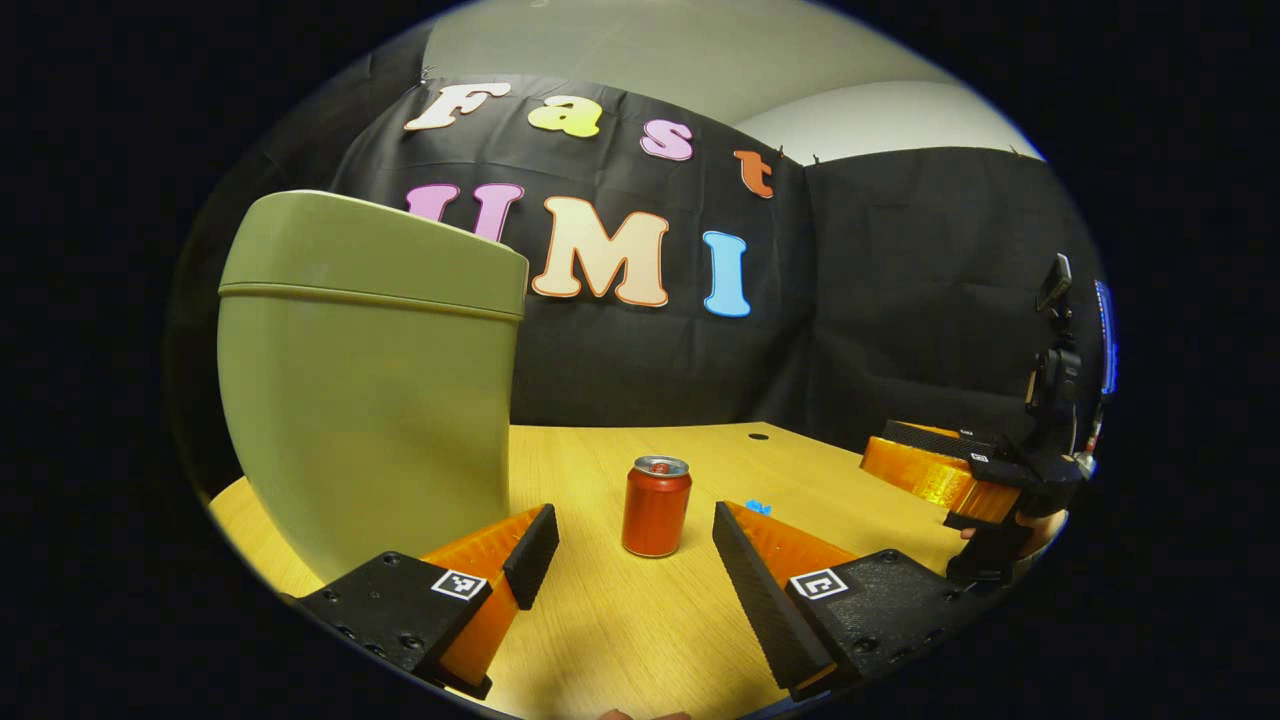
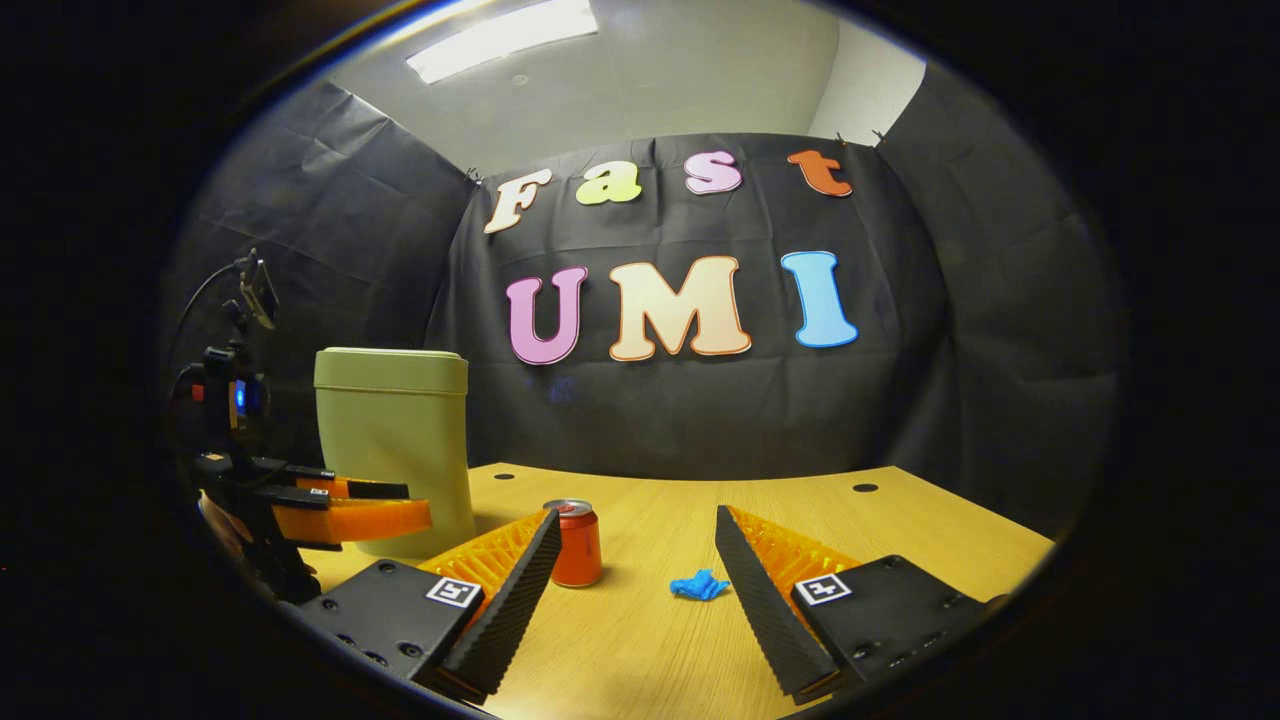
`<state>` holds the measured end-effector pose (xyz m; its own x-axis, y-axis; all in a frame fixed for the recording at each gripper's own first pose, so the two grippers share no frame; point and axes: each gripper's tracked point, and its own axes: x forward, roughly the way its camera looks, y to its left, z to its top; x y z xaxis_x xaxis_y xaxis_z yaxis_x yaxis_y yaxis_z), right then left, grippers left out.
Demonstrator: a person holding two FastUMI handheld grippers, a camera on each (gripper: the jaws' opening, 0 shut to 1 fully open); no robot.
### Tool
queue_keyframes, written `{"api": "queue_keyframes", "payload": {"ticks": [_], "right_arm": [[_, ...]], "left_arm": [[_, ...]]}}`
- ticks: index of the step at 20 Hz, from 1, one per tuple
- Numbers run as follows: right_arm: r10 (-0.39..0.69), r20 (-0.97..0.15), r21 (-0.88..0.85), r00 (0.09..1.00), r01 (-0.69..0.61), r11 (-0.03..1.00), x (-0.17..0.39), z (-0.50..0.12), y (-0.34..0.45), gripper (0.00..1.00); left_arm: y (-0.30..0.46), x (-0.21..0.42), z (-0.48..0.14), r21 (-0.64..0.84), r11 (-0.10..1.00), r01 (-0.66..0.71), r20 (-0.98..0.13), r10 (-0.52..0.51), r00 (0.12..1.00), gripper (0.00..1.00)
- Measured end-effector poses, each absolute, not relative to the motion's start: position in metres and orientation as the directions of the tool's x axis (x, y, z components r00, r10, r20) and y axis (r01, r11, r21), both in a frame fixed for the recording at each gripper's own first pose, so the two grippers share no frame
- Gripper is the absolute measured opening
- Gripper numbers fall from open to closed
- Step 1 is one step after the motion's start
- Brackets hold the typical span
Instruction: Press the lid of the desktop garbage bin to open it, pick up the crumpled paper on the desktop and throw it into the bin, then pick up the pop can on the desktop and drop it into the bin, and finally close the garbage bin lid.
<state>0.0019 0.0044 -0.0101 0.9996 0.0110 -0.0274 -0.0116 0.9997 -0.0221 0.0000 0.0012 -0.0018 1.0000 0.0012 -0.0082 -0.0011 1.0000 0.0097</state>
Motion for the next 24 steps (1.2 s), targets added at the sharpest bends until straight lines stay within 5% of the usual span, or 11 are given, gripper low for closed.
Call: {"api": "queue_keyframes", "payload": {"ticks": [12,13,14,17,20,21,22,24], "right_arm": [[0.001,-0.005,-0.008,1.000,-0.001,1.000,0.000,0.000,0.000,0.98],[-0.001,0.000,-0.010,1.000,0.001,1.000,0.000,0.002,-0.001,0.98],[-0.004,0.004,-0.011,1.000,0.004,1.000,-0.001,0.002,-0.002,0.97],[-0.003,0.002,-0.005,1.000,0.003,1.000,-0.002,0.003,-0.003,0.98],[-0.006,0.006,-0.006,1.000,0.006,1.000,-0.004,0.006,-0.005,0.98],[-0.009,0.011,-0.007,1.000,0.009,1.000,-0.004,0.008,-0.006,0.98],[-0.011,0.014,-0.008,1.000,0.012,1.000,-0.004,0.009,-0.008,0.98],[-0.018,0.022,-0.009,1.000,0.018,1.000,-0.005,0.012,-0.011,0.98]], "left_arm": [[-0.005,0.002,-0.002,-0.002,1.000,0.028,-0.008,-0.028,1.000,0.91],[-0.005,0.001,-0.002,0.001,1.000,0.025,-0.009,-0.025,1.000,0.86],[-0.004,0.003,-0.005,0.010,1.000,0.023,-0.018,-0.022,1.000,0.70],[-0.002,0.002,-0.003,0.016,1.000,0.026,-0.020,-0.025,0.999,0.62],[0.000,0.000,-0.002,0.046,0.999,0.018,-0.024,-0.017,1.000,0.29],[0.001,-0.001,0.000,0.056,0.998,0.011,-0.026,-0.010,1.000,0.30],[0.003,-0.002,0.002,0.067,0.998,0.004,-0.023,-0.002,1.000,0.16],[0.005,-0.004,0.009,0.085,0.996,-0.005,-0.008,0.006,1.000,0.10]]}}
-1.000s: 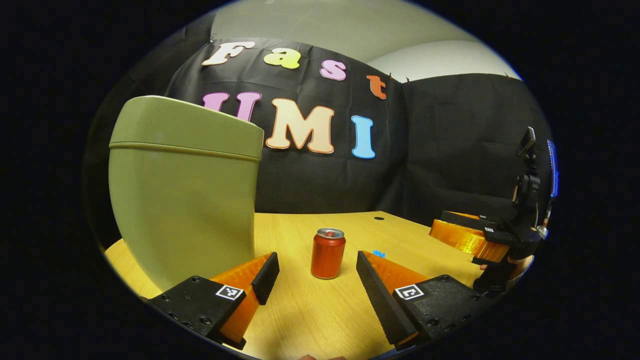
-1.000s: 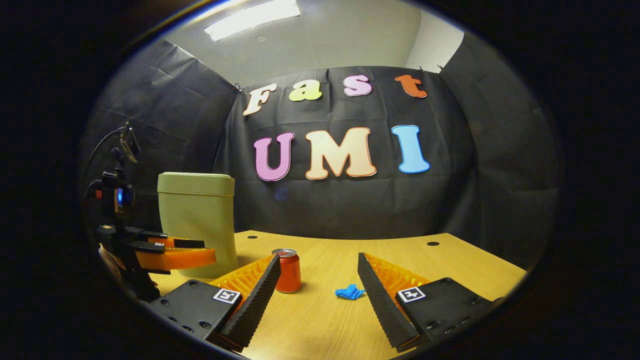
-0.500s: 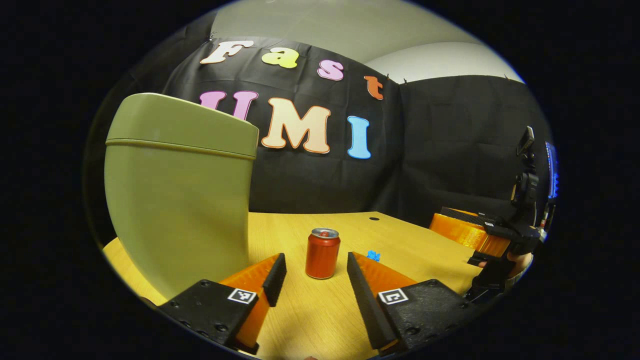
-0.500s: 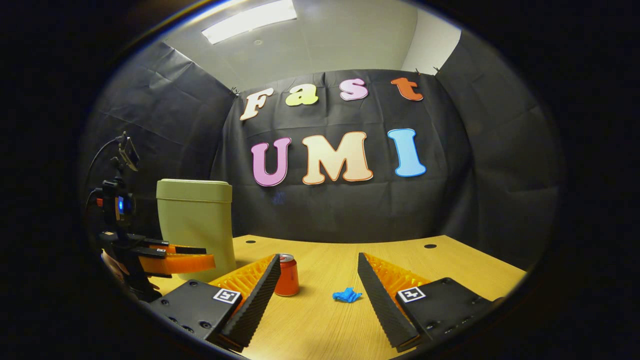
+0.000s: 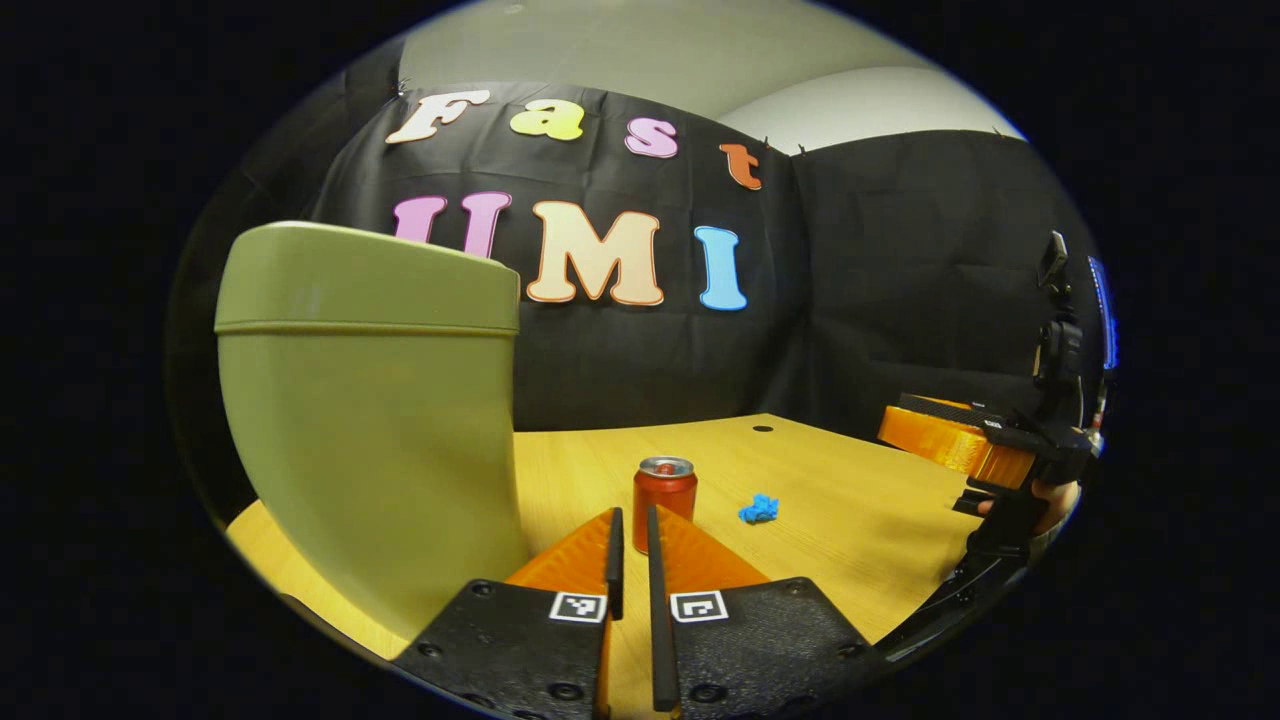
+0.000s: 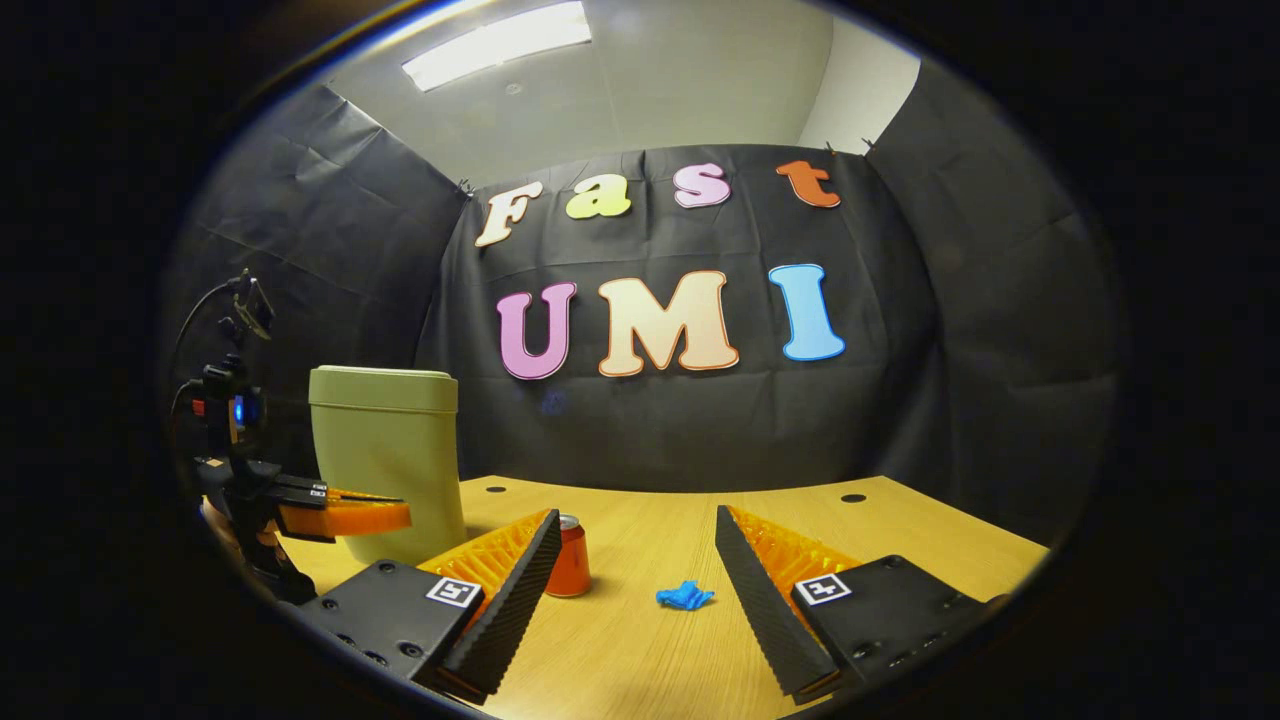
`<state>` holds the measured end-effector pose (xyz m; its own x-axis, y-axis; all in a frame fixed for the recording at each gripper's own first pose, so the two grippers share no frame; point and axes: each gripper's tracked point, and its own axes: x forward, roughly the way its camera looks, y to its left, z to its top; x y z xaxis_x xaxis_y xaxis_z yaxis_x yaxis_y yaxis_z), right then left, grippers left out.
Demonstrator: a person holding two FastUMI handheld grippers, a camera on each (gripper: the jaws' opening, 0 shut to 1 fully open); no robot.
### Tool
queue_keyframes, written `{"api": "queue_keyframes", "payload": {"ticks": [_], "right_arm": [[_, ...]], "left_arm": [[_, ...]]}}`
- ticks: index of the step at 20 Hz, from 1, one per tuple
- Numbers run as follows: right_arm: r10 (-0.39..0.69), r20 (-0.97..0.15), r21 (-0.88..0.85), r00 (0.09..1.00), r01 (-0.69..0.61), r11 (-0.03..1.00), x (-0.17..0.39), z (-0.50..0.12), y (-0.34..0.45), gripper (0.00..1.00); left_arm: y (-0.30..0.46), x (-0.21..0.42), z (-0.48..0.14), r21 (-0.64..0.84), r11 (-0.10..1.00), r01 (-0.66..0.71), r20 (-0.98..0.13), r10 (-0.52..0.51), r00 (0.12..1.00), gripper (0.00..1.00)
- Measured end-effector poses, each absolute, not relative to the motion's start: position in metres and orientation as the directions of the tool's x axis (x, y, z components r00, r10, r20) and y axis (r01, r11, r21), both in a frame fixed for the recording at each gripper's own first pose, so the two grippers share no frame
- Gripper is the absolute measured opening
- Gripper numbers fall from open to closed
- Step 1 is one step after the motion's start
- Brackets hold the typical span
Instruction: Press the lid of the desktop garbage bin to open it, pick up the crumpled paper on the desktop and throw it into the bin, then pick up the pop can on the desktop and drop it into the bin, and finally close the garbage bin lid.
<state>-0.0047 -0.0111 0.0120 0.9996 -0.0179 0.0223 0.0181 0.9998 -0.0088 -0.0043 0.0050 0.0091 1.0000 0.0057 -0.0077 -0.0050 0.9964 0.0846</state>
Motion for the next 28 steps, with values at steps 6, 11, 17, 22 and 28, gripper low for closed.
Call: {"api": "queue_keyframes", "payload": {"ticks": [6,11,17,22,28], "right_arm": [[-0.028,0.010,0.005,1.000,0.028,1.000,-0.003,0.007,-0.017,0.98],[-0.004,-0.024,-0.007,1.000,0.004,1.000,0.001,-0.006,-0.008,0.98],[0.032,-0.056,-0.007,0.998,-0.033,0.999,0.004,-0.016,0.005,0.98],[0.037,-0.061,-0.018,0.997,-0.038,0.999,0.004,-0.019,0.007,0.98],[0.029,-0.053,-0.013,0.998,-0.030,0.999,0.002,-0.015,0.001,0.98]], "left_arm": [[0.013,-0.015,0.034,0.103,0.994,-0.018,-0.043,0.023,0.999,0.00],[0.021,-0.022,0.097,0.111,0.994,-0.002,-0.019,0.004,1.000,0.00],[0.072,-0.025,0.183,0.166,0.979,-0.118,0.056,0.110,0.992,0.00],[0.114,-0.015,0.189,0.216,0.951,-0.221,0.022,0.222,0.975,0.00],[0.135,-0.007,0.169,0.172,0.955,-0.241,-0.045,0.252,0.967,0.00]]}}
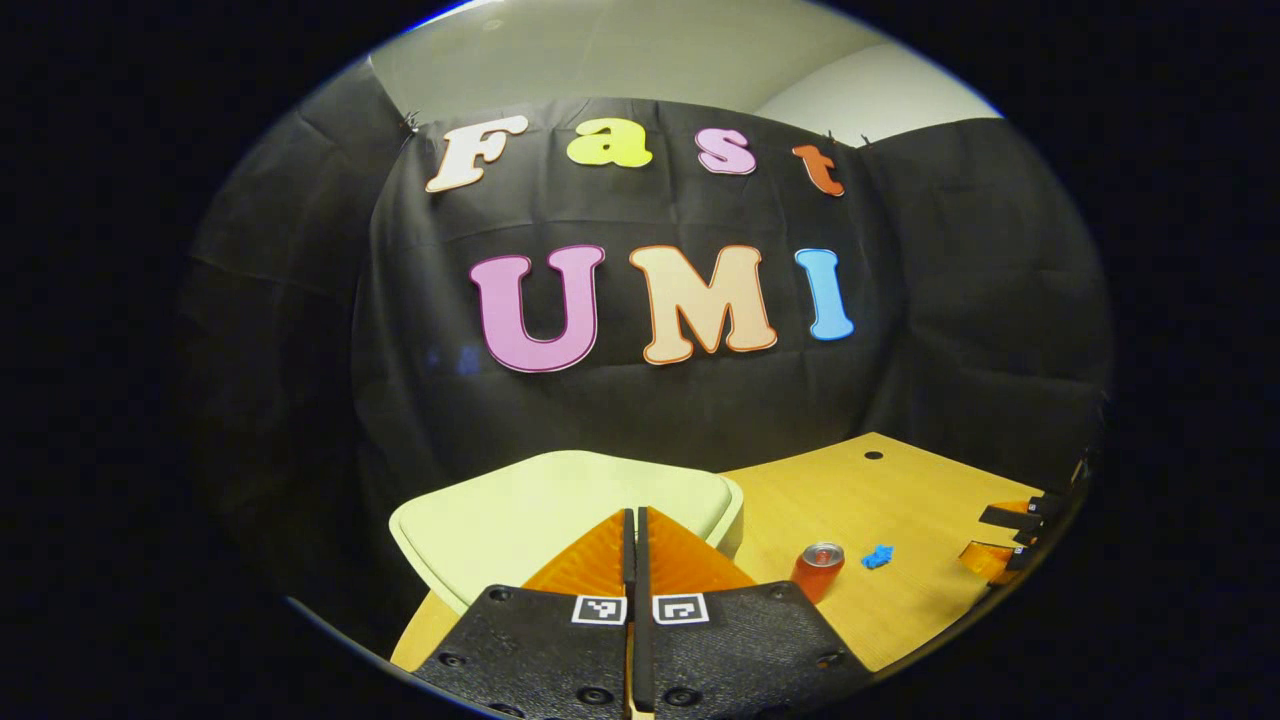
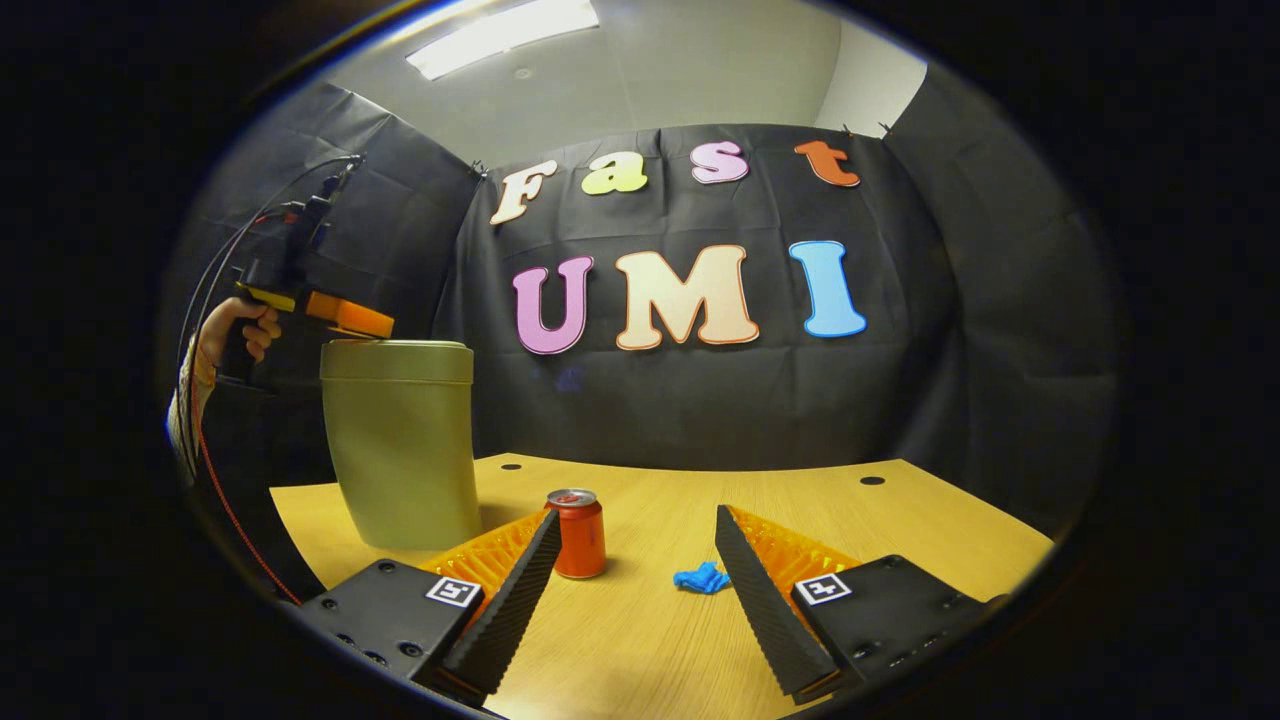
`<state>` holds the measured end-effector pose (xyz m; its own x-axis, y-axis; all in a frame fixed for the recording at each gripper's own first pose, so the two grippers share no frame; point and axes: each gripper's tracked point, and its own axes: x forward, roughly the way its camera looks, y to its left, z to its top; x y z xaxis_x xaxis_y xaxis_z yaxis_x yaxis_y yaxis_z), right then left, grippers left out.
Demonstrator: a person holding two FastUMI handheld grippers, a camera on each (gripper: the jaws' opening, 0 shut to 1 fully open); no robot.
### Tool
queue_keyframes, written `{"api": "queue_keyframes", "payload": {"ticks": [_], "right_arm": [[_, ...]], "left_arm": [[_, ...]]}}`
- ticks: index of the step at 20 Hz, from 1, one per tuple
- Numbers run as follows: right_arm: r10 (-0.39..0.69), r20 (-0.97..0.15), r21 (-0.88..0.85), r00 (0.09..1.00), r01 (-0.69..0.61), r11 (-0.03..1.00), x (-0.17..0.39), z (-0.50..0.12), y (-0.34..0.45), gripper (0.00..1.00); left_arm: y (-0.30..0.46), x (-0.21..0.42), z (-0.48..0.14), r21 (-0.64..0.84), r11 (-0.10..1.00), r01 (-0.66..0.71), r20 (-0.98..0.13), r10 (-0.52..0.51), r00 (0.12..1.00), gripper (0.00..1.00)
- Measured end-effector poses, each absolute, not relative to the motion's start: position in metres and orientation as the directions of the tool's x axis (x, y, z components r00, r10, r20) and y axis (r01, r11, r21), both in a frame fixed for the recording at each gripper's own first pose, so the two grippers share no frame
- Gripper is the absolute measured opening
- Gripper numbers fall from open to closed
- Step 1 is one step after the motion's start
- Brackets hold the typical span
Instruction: Press the lid of the desktop garbage bin to open it, pick up the crumpled paper on the desktop and throw it into the bin, then pick up the pop can on the desktop and drop it into the bin, and finally close the garbage bin lid.
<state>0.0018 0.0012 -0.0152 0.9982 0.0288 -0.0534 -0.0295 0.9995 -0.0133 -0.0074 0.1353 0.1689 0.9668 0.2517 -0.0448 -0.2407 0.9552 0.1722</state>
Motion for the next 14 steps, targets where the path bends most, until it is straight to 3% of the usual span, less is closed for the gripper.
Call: {"api": "queue_keyframes", "payload": {"ticks": [6,14], "right_arm": [[0.007,-0.043,-0.006,0.999,-0.008,1.000,0.002,-0.012,-0.008,0.97],[0.024,-0.060,-0.030,0.998,-0.026,0.999,0.003,-0.020,0.000,0.98]], "left_arm": [[0.135,-0.007,0.164,0.138,0.963,-0.232,-0.028,0.237,0.971,0.00],[0.133,-0.006,0.178,0.207,0.949,-0.239,0.001,0.244,0.970,0.00]]}}
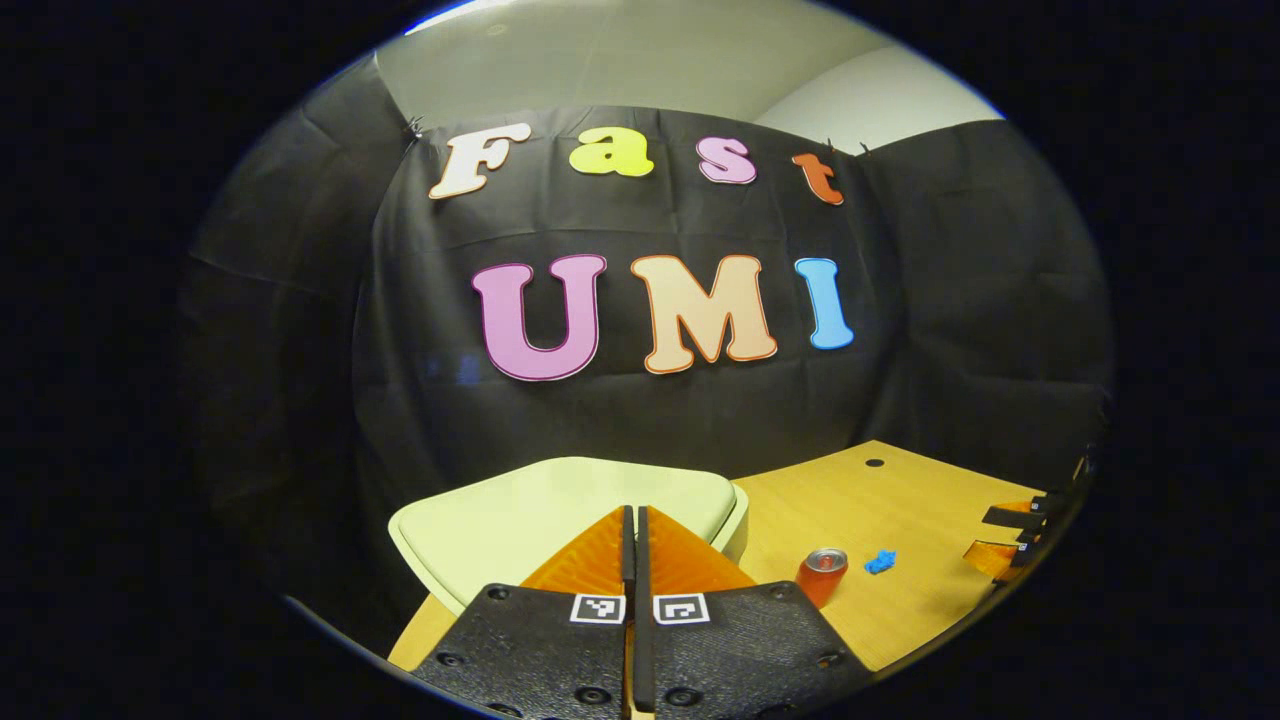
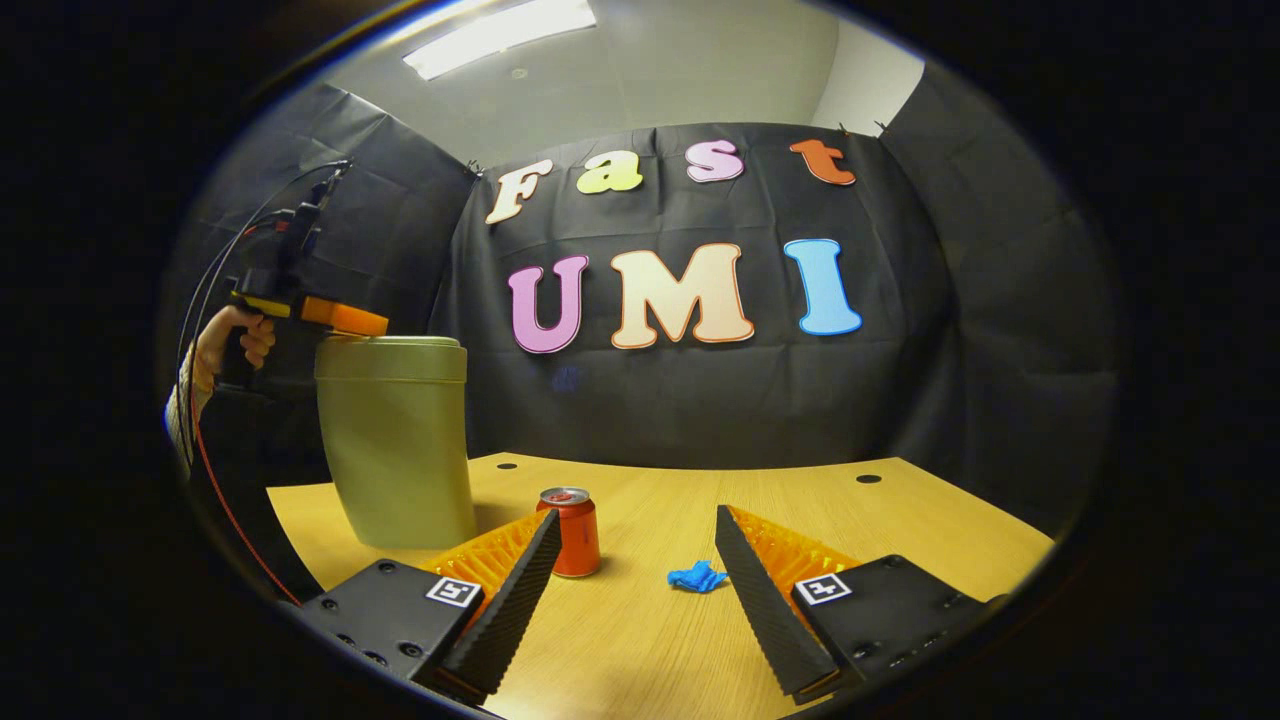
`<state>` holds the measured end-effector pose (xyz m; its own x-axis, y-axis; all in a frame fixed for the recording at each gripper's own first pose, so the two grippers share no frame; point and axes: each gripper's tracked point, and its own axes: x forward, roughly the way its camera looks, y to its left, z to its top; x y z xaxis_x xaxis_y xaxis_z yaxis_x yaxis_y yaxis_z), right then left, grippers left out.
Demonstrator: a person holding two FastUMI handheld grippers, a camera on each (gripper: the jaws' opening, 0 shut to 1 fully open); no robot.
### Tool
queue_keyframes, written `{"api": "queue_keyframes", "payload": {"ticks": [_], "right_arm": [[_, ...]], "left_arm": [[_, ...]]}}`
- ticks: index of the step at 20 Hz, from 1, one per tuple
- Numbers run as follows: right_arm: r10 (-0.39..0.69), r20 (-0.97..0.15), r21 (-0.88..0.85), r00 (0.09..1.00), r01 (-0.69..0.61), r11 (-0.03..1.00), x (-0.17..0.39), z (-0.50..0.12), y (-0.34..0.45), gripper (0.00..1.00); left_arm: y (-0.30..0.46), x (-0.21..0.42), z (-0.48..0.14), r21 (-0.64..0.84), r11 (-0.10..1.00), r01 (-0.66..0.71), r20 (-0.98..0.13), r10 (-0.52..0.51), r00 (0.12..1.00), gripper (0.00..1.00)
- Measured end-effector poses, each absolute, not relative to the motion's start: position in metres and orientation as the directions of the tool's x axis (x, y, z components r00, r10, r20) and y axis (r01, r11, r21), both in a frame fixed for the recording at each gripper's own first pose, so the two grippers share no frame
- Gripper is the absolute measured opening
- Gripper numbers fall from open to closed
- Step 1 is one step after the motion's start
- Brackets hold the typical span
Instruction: Press the lid of the desktop garbage bin to open it, pick up the crumpled paper on the desktop and throw it into the bin, then pick up the pop can on the desktop and drop it into the bin, and finally close the garbage bin lid.
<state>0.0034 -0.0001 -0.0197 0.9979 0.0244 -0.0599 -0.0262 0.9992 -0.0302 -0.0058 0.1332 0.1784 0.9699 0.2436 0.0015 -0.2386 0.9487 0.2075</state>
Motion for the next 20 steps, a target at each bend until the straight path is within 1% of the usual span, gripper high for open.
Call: {"api": "queue_keyframes", "payload": {"ticks": [2,5,7,9,13,20], "right_arm": [[0.024,-0.062,-0.037,0.998,-0.027,0.999,0.005,-0.022,0.001,0.98],[0.025,-0.074,-0.025,0.997,-0.027,0.999,0.007,-0.026,0.002,0.98],[0.025,-0.077,-0.025,0.997,-0.027,0.999,0.007,-0.027,0.001,0.98],[0.028,-0.089,-0.020,0.996,-0.030,0.999,0.007,-0.031,0.003,0.98],[0.022,-0.077,-0.013,0.997,-0.023,1.000,0.006,-0.026,-0.002,0.98],[0.011,-0.085,0.001,0.996,-0.011,1.000,0.008,-0.032,-0.006,0.97]], "left_arm": [[0.125,-0.004,0.194,0.222,0.946,-0.238,0.041,0.234,0.971,0.00],[0.098,0.001,0.225,0.247,0.946,-0.212,0.122,0.186,0.975,0.00],[0.077,0.003,0.232,0.261,0.949,-0.180,0.148,0.145,0.978,0.00],[0.059,0.008,0.230,0.245,0.959,-0.141,0.150,0.106,0.983,0.00],[0.033,0.013,0.198,0.182,0.982,-0.060,0.117,0.038,0.992,0.00],[0.021,0.007,0.084,0.126,0.992,-0.026,0.045,0.021,0.999,0.00]]}}
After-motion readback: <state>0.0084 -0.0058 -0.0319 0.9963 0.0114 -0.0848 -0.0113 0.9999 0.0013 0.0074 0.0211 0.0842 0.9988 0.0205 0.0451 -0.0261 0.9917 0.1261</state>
